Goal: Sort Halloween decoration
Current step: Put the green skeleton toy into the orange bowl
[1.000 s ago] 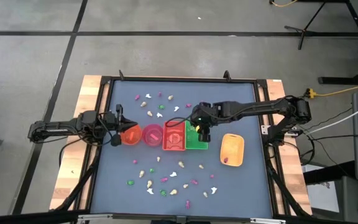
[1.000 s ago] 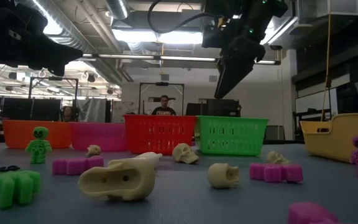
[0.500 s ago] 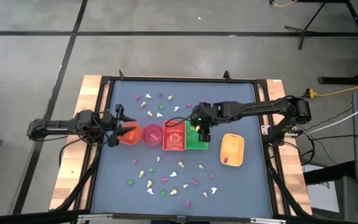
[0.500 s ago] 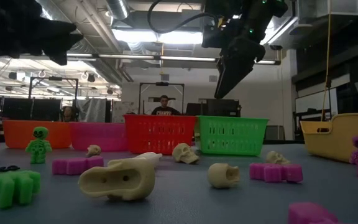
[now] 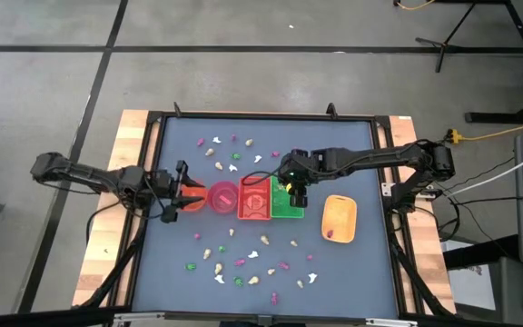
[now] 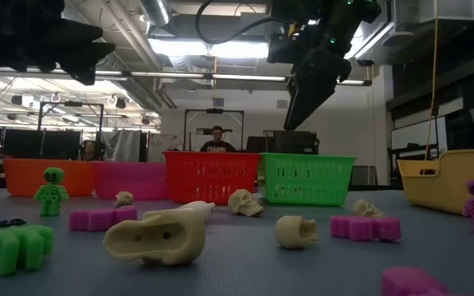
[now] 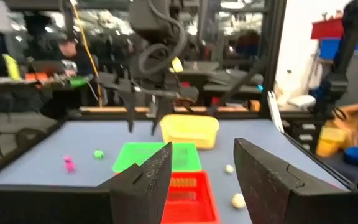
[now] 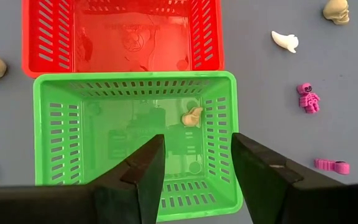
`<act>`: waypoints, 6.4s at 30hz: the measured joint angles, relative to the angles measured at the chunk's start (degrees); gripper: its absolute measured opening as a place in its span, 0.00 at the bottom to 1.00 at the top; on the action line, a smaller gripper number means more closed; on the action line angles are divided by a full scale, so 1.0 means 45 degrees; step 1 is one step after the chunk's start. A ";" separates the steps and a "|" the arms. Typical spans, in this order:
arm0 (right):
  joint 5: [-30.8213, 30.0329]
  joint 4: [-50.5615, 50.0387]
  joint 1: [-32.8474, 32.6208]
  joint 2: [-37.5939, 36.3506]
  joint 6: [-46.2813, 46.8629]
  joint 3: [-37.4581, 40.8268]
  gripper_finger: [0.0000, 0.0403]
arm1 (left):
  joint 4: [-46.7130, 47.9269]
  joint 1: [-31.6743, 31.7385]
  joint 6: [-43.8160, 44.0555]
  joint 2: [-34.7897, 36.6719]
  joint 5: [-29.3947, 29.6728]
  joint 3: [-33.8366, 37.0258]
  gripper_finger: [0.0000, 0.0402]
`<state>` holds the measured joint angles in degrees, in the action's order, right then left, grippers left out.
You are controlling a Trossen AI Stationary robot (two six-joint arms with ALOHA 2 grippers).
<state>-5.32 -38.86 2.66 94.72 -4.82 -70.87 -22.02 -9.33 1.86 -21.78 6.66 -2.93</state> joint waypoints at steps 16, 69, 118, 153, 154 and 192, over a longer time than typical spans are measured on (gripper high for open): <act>-0.0001 -0.0003 0.0000 0.0000 0.0000 0.0000 0.46 | 0.0279 -0.3328 0.0876 -0.5408 0.0844 -0.2653 0.39; 0.0000 -0.0018 -0.0005 0.0000 0.0000 0.0005 0.46 | 0.2116 -0.9727 0.9556 -1.2400 0.1755 -0.3412 0.38; 0.0005 -0.0032 -0.0005 0.0000 0.0000 0.0005 0.46 | 0.2070 -1.0509 0.9469 -1.3934 0.3492 -0.4155 0.11; 0.0005 -0.0008 -0.0005 0.0000 0.0000 0.0005 0.46 | 0.2123 -0.9727 0.6748 -1.1180 1.0243 -0.4151 0.11; 0.0003 -0.0008 -0.0005 0.0000 0.0000 0.0005 0.46 | 0.2131 -0.9564 0.6249 -1.0968 1.0537 -0.4155 0.11; 0.0000 -0.0003 0.0000 0.0000 0.0000 0.0005 0.46 | 1.0556 -0.4948 0.7560 -0.9408 0.9582 -0.4151 0.11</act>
<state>-5.32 -38.87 2.65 94.72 -4.82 -70.85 25.48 -31.59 35.88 -64.12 49.78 -21.61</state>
